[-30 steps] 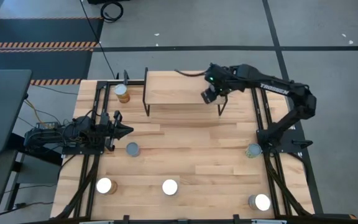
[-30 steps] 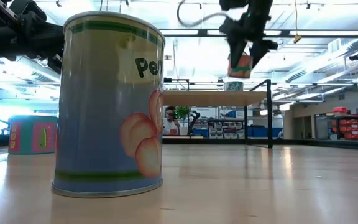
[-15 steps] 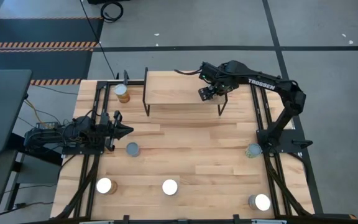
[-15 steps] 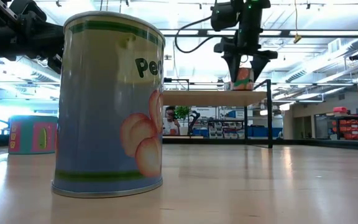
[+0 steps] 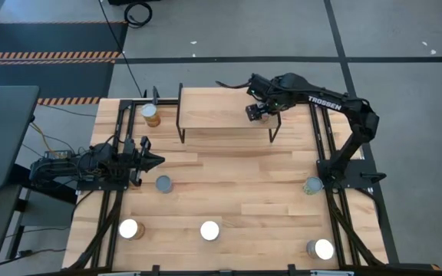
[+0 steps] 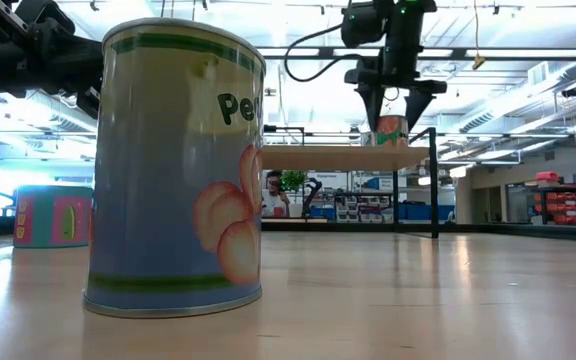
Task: Pick and place cans onto a shelf
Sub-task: Put the canned orange on the shelf, then put the left canned peaches on the shelf
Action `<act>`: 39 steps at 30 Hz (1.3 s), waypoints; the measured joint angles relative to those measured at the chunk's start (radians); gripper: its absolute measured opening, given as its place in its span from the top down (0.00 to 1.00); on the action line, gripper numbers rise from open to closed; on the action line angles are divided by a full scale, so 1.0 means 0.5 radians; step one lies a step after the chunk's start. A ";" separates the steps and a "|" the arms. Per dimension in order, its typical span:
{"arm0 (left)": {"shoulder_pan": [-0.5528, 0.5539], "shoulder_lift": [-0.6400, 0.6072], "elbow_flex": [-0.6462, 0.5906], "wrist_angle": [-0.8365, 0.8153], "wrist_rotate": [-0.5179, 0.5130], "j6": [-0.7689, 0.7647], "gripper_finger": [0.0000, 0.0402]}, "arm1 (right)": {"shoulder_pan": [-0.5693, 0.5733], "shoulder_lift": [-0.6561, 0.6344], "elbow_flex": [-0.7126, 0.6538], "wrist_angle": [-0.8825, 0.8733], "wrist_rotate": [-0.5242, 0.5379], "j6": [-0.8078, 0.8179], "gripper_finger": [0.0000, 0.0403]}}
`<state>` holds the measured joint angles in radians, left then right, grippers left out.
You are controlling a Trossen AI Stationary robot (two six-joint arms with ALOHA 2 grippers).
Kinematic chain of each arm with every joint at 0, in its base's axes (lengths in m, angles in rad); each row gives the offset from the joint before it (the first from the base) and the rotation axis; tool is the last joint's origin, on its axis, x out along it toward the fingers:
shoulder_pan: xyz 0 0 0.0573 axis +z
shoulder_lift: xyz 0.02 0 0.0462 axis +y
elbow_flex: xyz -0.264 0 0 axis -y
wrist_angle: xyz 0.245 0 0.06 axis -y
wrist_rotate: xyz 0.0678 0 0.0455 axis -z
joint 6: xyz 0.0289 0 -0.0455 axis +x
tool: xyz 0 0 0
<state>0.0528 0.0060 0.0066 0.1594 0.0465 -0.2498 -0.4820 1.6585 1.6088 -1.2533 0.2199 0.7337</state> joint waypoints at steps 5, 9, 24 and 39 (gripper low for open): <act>0.000 0.000 0.000 0.000 0.000 0.000 0.94 | 0.005 0.000 0.087 -0.010 0.030 0.000 0.12; 0.000 0.001 0.000 0.000 0.000 0.000 0.94 | 0.025 -0.007 0.226 -0.013 0.095 -0.006 0.12; 0.000 0.000 0.000 0.000 0.001 -0.001 0.94 | 0.924 -0.103 0.543 0.631 0.516 -0.688 0.12; 0.000 0.000 0.000 0.000 0.001 0.000 0.94 | 1.748 0.252 0.500 1.294 0.141 -1.427 0.12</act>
<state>0.0528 0.0062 0.0067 0.1596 0.0467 -0.2499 0.3918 1.7843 1.8587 -0.6064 0.2904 0.0204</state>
